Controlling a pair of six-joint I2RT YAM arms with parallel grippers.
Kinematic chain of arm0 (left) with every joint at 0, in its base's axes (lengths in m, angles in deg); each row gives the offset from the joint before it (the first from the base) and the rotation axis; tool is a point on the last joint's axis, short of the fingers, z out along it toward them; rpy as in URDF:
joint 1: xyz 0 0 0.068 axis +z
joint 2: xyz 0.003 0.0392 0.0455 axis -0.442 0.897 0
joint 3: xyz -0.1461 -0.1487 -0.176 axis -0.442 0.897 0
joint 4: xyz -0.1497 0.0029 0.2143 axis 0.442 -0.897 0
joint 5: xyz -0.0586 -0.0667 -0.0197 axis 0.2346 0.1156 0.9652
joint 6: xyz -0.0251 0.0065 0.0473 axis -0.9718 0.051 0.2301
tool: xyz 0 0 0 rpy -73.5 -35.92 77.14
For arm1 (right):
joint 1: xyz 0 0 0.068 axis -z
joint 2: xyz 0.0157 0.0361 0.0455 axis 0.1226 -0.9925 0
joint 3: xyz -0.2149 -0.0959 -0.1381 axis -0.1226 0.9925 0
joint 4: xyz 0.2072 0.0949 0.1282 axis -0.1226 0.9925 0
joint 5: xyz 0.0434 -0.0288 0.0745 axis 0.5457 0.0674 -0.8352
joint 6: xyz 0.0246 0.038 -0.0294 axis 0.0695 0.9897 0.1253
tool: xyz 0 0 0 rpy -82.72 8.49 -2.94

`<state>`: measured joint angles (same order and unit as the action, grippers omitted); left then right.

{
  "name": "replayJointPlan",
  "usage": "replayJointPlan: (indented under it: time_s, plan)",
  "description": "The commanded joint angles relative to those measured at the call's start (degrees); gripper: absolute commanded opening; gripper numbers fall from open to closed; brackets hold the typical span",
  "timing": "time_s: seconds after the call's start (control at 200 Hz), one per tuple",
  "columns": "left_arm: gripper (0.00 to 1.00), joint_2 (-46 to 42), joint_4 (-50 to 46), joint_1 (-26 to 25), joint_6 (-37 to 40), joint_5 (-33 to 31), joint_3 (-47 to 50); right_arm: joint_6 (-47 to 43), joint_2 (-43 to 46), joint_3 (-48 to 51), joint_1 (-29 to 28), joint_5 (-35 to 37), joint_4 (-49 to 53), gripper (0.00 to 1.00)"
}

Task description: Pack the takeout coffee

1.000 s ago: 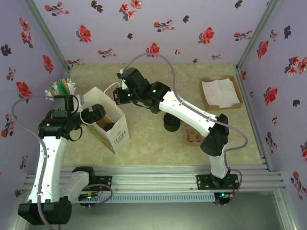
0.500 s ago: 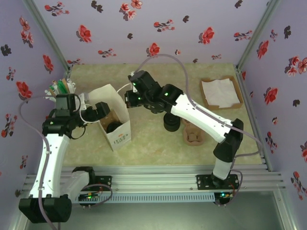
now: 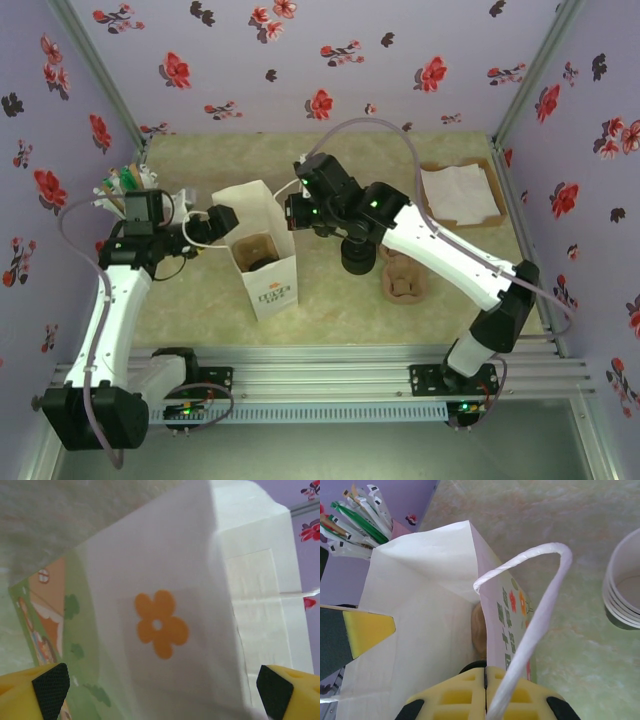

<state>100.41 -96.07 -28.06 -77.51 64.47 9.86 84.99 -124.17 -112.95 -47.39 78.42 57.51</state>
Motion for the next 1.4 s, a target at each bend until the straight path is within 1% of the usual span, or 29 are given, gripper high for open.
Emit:
replayJointPlan:
  time_s: [0.0, 0.13, 0.275, 0.48, 0.655, 0.91, 1.145, 1.325, 1.395]
  plan:
    - [0.99, 1.5, 0.0, 0.0, 3.7, 3.3, -1.8, 0.7, 2.5, 1.0, 1.1, 1.4, 1.0, 0.0]
    - [0.99, 1.5, -0.2, -0.2, 5.1, 3.2, -2.0, 0.4, 3.0, 1.3, 2.1, 1.1, 1.9, 0.0]
    - [0.99, 1.3, 0.8, -0.3, 4.7, 3.8, -1.9, 0.1, 3.7, 2.3, 3.2, 0.3, 2.1, 0.0]
    - [0.99, 1.2, 9.9, -1.2, -2.1, 7.9, 2.9, 0.5, 4.6, 4.1, 4.1, -0.7, 1.2, 0.0]
    - [0.99, 0.0, 14.9, -1.5, -6.8, 8.6, 5.5, 0.7, 5.1, 5.3, 4.7, -1.2, 0.6, 0.0]
    - [0.99, -1.4, 19.8, -1.6, -10.4, 10.0, 10.6, 0.6, 6.7, 6.6, 5.8, -1.2, 1.0, 0.0]
    - [0.99, -2.6, 23.9, -1.6, -13.7, 14.7, 12.5, 0.4, 7.3, 7.3, 6.9, -1.5, 0.9, 0.0]
    - [0.99, -2.4, 34.1, -1.8, -19.7, 18.4, 16.7, 0.4, 6.8, 7.5, 7.5, -2.1, 0.4, 0.0]
    - [0.99, -2.3, 35.7, -2.3, -19.9, 18.5, 17.8, 0.5, 6.6, 7.4, 7.5, -2.4, 0.3, 0.0]
